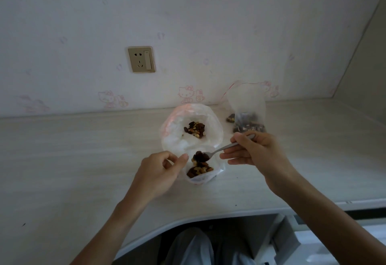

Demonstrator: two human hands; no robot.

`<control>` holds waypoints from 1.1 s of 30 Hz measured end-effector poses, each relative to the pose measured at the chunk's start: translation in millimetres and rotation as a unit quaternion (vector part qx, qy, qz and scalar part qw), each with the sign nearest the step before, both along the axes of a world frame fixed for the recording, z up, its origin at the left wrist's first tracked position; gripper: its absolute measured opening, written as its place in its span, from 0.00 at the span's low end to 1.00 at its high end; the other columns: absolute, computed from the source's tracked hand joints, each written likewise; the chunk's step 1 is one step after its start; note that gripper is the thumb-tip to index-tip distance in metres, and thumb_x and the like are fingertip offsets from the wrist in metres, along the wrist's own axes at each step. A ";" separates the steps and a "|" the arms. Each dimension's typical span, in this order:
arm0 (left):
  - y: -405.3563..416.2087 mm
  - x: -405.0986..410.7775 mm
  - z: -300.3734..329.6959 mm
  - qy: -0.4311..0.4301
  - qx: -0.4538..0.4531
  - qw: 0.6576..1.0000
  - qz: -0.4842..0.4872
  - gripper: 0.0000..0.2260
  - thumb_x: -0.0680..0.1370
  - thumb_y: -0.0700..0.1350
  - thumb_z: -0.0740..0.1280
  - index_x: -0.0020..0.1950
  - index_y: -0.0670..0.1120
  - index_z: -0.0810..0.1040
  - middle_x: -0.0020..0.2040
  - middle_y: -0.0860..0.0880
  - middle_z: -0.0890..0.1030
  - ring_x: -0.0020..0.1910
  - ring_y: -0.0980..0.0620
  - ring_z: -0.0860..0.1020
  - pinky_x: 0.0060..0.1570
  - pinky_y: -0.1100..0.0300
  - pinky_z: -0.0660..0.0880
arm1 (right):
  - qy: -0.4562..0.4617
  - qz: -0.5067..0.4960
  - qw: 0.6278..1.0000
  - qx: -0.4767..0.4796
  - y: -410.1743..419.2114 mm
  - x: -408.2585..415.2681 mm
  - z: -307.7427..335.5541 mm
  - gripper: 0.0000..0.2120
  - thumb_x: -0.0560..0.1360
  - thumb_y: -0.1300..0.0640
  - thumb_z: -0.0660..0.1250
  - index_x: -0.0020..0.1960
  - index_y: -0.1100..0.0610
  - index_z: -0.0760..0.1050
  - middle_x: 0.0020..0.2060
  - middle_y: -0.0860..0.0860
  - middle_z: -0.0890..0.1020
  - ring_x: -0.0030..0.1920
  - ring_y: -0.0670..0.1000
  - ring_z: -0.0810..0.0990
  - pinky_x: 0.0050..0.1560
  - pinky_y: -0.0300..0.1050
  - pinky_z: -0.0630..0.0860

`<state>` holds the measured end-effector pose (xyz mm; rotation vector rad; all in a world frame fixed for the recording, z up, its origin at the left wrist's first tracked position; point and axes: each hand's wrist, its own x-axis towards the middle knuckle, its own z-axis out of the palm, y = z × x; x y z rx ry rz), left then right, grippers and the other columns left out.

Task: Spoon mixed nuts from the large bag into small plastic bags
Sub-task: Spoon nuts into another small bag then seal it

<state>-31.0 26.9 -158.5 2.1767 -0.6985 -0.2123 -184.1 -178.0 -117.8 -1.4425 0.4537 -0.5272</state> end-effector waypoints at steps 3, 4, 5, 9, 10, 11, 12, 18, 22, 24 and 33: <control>-2.6 -3.5 3.7 -0.008 -0.016 1.000 -0.011 0.12 0.80 0.57 0.70 0.40 0.52 0.82 0.35 0.52 0.85 0.33 0.55 0.83 0.43 0.53 0.81 | -0.016 0.028 0.977 -0.209 10.7 -1.5 -5.4 0.09 0.83 0.56 0.65 0.51 0.58 0.82 0.41 0.51 0.89 0.45 0.49 0.88 0.45 0.42 0.84; -3.2 -3.3 5.4 -0.005 -0.021 1.000 -0.019 0.12 0.80 0.55 0.70 0.40 0.52 0.82 0.34 0.51 0.85 0.33 0.54 0.83 0.42 0.54 0.81 | -0.018 0.044 0.952 -0.302 13.4 -3.0 -6.2 0.09 0.82 0.54 0.65 0.52 0.56 0.83 0.43 0.47 0.88 0.45 0.44 0.87 0.46 0.37 0.82; -3.4 -2.6 7.1 0.003 -0.025 0.999 -0.028 0.11 0.81 0.54 0.70 0.41 0.51 0.82 0.34 0.51 0.85 0.32 0.55 0.83 0.40 0.56 0.79 | -0.021 0.069 0.920 -0.385 15.6 -4.8 -6.5 0.09 0.82 0.53 0.65 0.53 0.54 0.83 0.44 0.44 0.88 0.46 0.41 0.86 0.46 0.34 0.80; -3.0 -0.9 12.5 0.038 -0.046 0.997 -0.045 0.10 0.81 0.52 0.70 0.44 0.48 0.82 0.34 0.52 0.84 0.30 0.55 0.82 0.34 0.62 0.74 | -0.057 0.128 0.815 -0.563 22.2 -11.4 -4.9 0.13 0.85 0.52 0.62 0.56 0.56 0.83 0.48 0.46 0.86 0.48 0.47 0.84 0.57 0.34 0.77; -3.3 -1.1 12.8 0.043 -0.050 0.997 -0.045 0.10 0.81 0.52 0.70 0.45 0.47 0.82 0.34 0.52 0.84 0.30 0.55 0.82 0.34 0.62 0.74 | -0.065 0.122 0.795 -0.591 23.0 -12.7 -3.7 0.14 0.84 0.52 0.61 0.56 0.57 0.83 0.48 0.47 0.87 0.49 0.50 0.84 0.62 0.29 0.72; -3.5 -1.3 13.2 0.046 -0.055 0.996 -0.044 0.09 0.81 0.51 0.70 0.45 0.47 0.82 0.34 0.51 0.84 0.30 0.55 0.82 0.34 0.61 0.74 | -0.068 0.117 0.781 -0.610 23.3 -13.9 -2.5 0.15 0.84 0.52 0.60 0.55 0.58 0.83 0.48 0.49 0.87 0.50 0.53 0.84 0.66 0.26 0.67; -3.5 -1.4 13.6 0.049 -0.059 0.996 -0.043 0.09 0.81 0.51 0.70 0.45 0.47 0.82 0.34 0.51 0.84 0.30 0.55 0.81 0.35 0.60 0.74 | -0.065 0.116 0.772 -0.622 23.6 -15.2 -1.5 0.16 0.84 0.52 0.59 0.55 0.59 0.83 0.47 0.50 0.87 0.50 0.54 0.85 0.67 0.25 0.65; -1.2 1.9 20.2 0.044 -0.083 0.995 -0.032 0.08 0.80 0.48 0.72 0.45 0.46 0.82 0.32 0.50 0.83 0.28 0.56 0.79 0.31 0.61 0.76 | -0.043 0.112 0.749 -0.651 24.9 -15.8 -0.9 0.20 0.85 0.50 0.55 0.55 0.59 0.83 0.43 0.49 0.87 0.49 0.55 0.87 0.68 0.29 0.64; -3.4 4.0 21.0 0.015 -0.082 0.996 -0.029 0.07 0.80 0.48 0.73 0.44 0.47 0.82 0.31 0.48 0.83 0.27 0.56 0.79 0.33 0.59 0.76 | -0.048 0.106 0.755 -0.645 21.3 -11.4 1.6 0.17 0.85 0.51 0.56 0.54 0.57 0.81 0.45 0.49 0.86 0.45 0.51 0.85 0.64 0.21 0.63; -4.2 4.1 20.0 0.005 -0.067 0.997 -0.035 0.07 0.79 0.50 0.73 0.44 0.49 0.82 0.32 0.47 0.84 0.29 0.55 0.80 0.36 0.55 0.78 | -0.036 0.096 0.793 -0.600 18.7 -7.4 -0.5 0.15 0.86 0.50 0.57 0.55 0.55 0.80 0.47 0.47 0.85 0.41 0.46 0.84 0.49 0.30 0.77; 4.8 11.8 17.1 -0.003 -0.046 0.999 -0.014 0.13 0.76 0.64 0.71 0.43 0.55 0.82 0.35 0.51 0.83 0.31 0.56 0.80 0.37 0.57 0.78 | -0.044 -0.023 0.987 -0.151 0.7 4.0 -3.3 0.14 0.85 0.53 0.60 0.50 0.60 0.80 0.41 0.53 0.88 0.37 0.57 0.88 0.52 0.40 0.77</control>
